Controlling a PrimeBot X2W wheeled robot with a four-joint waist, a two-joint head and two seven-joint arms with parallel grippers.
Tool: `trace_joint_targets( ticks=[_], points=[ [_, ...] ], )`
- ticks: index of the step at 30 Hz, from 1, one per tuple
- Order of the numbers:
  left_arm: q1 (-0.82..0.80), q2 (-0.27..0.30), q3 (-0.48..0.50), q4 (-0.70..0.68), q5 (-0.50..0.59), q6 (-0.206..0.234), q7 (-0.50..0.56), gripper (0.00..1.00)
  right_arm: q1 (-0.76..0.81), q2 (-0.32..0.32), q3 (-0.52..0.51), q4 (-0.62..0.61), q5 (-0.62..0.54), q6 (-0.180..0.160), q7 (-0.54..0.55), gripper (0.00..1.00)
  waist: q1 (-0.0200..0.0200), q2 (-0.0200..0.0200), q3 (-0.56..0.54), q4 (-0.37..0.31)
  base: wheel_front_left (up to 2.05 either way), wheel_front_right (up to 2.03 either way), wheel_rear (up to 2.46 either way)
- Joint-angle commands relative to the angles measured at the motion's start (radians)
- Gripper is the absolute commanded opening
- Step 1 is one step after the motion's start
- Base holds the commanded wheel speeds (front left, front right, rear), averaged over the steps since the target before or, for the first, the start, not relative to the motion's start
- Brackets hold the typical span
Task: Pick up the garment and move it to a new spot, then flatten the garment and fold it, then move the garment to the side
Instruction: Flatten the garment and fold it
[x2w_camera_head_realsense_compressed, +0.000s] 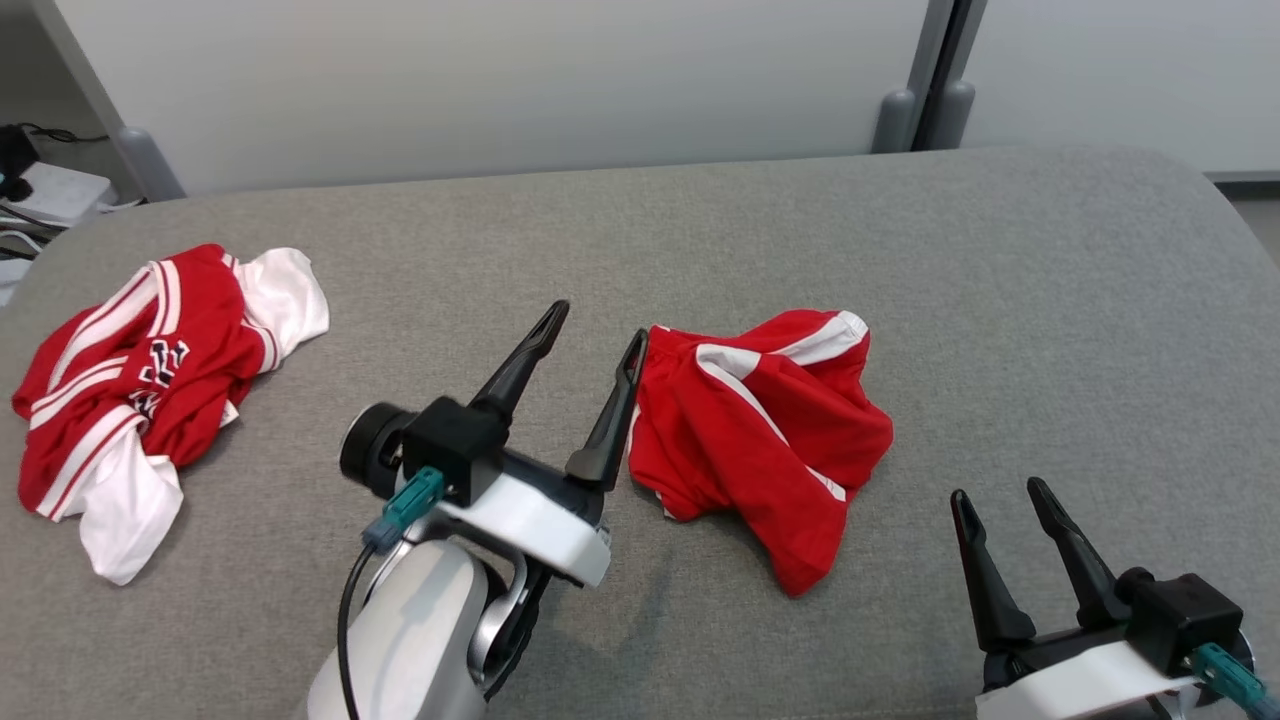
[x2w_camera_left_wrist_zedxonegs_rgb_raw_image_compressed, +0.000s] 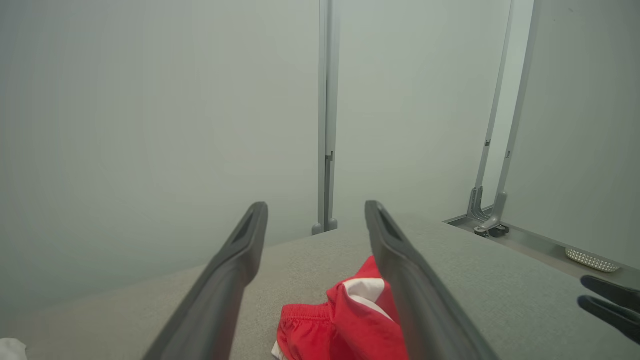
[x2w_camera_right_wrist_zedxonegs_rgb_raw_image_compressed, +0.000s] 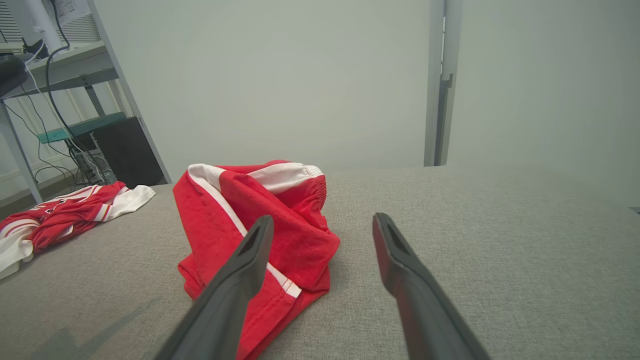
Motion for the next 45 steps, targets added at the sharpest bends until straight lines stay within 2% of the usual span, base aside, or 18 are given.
trace_joint_targets(
  ticks=[1, 8, 15, 22, 31, 34, 36, 37, 38, 39, 41, 42, 43, 44, 45],
  points=[
    [-0.098, 0.006, -0.002, 0.016, -0.016, 0.001, -0.006, 1.00, -0.049, -0.015, 0.028, -0.023, 0.007, 0.001, -0.013, 1.00, 0.0000, 0.0000, 0.039, -0.036, 0.00, 0.00, 0.00],
    [-0.270, 0.006, -0.139, 0.174, -0.055, -0.006, 0.015, 1.00, -0.078, -0.018, 0.042, -0.014, 0.012, 0.001, -0.013, 1.00, 0.0000, 0.0000, 0.075, -0.097, 0.00, 0.00, 0.00],
    [-0.446, 0.006, -0.277, 0.325, -0.136, 0.010, 0.042, 1.00, -0.114, -0.009, 0.060, -0.014, 0.018, 0.001, -0.013, 1.00, 0.0000, 0.0000, 0.132, -0.156, 0.00, 0.00, 0.00],
    [-0.621, 0.006, -0.415, 0.460, -0.182, 0.031, 0.146, 1.00, -0.146, -0.008, 0.073, -0.019, 0.030, 0.001, -0.013, 1.00, 0.0000, 0.0000, 0.213, -0.193, 0.00, 0.00, 0.00],
    [-0.726, 0.006, -0.567, 0.522, -0.303, 0.015, 0.291, 1.00, -0.196, 0.008, 0.083, -0.010, 0.044, 0.001, -0.013, 1.00, 0.0000, 0.0000, 0.268, -0.217, 0.00, 0.00, 0.00],
    [-0.738, 0.006, -0.609, 0.526, -0.340, 0.014, 0.326, 0.91, -0.207, 0.012, 0.086, -0.009, 0.045, 0.001, -0.013, 1.00, 0.0000, 0.0000, 0.269, -0.222, 0.00, 0.00, 0.00],
    [-0.739, 0.006, -0.636, 0.525, -0.368, 0.005, 0.359, 0.79, -0.213, 0.014, 0.088, -0.009, 0.045, 0.001, -0.013, 1.00, 0.0000, 0.0000, 0.271, -0.225, 0.00, 0.00, 0.00],
    [-0.741, 0.006, -0.648, 0.522, -0.381, 0.000, 0.372, 0.81, -0.216, 0.014, 0.089, -0.009, 0.045, 0.001, -0.013, 1.00, 0.0000, 0.0000, 0.271, -0.226, 0.00, 0.00, 0.00],
    [-0.744, 0.006, -0.660, 0.518, -0.392, -0.002, 0.382, 0.87, -0.218, 0.015, 0.089, -0.009, 0.045, 0.001, -0.013, 1.00, 0.0000, 0.0000, 0.271, -0.227, 0.00, 0.00, 0.00],
    [-0.749, 0.006, -0.671, 0.516, -0.400, -0.002, 0.392, 1.00, -0.219, 0.016, 0.089, -0.008, 0.045, 0.001, -0.013, 1.00, 0.0000, 0.0000, 0.271, -0.228, 0.00, 0.00, 0.00],
    [-0.761, 0.006, -0.694, 0.517, -0.412, 0.003, 0.416, 1.00, -0.221, 0.018, 0.089, -0.008, 0.045, 0.001, -0.013, 1.00, 0.0000, 0.0000, 0.271, -0.229, 0.00, 0.00, 0.00],
    [-0.768, 0.006, -0.708, 0.521, -0.411, 0.008, 0.428, 0.96, -0.222, 0.019, 0.089, -0.007, 0.045, 0.001, -0.013, 1.00, 0.0000, 0.0000, 0.271, -0.230, 0.00, 0.00, 0.00],
    [-0.776, 0.006, -0.720, 0.528, -0.409, 0.013, 0.433, 0.54, -0.223, 0.020, 0.089, -0.006, 0.046, 0.001, -0.013, 1.00, 0.0000, 0.0000, 0.271, -0.232, 0.00, 0.00, 0.00],
    [-0.784, 0.006, -0.732, 0.535, -0.404, 0.019, 0.435, 0.18, -0.224, 0.022, 0.091, -0.006, 0.046, 0.001, -0.013, 1.00, 0.0000, 0.0000, 0.271, -0.233, 0.00, 0.00, 0.00],
    [-0.790, 0.006, -0.741, 0.542, -0.400, 0.025, 0.432, 0.00, -0.225, 0.023, 0.093, -0.006, 0.046, 0.001, -0.013, 1.00, 0.0000, 0.0000, 0.271, -0.235, 0.00, 0.00, 0.00]
  ],
)
